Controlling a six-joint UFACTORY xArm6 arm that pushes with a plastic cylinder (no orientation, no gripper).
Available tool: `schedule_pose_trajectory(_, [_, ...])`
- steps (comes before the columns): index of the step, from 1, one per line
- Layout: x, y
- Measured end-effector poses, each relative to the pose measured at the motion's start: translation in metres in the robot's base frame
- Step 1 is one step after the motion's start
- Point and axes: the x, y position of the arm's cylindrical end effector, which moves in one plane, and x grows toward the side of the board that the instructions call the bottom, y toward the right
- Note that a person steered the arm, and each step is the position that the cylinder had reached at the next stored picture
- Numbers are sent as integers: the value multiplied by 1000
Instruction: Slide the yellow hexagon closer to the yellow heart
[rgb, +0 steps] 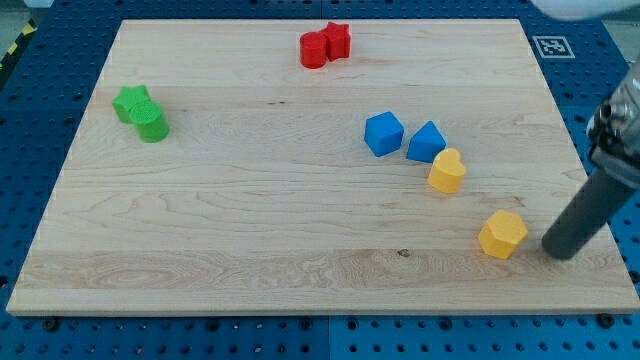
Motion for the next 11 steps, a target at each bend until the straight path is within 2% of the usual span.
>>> schedule_pose_trajectory(1, [8, -18])
schedule_pose_trajectory(3, [-33, -64])
schedule_pose_trajectory(5, [-40, -79])
schedule_pose_trajectory(8, [-37, -77])
schedule_pose_trajectory(9, [-37, -46])
schedule_pose_trajectory(11, [-50, -64])
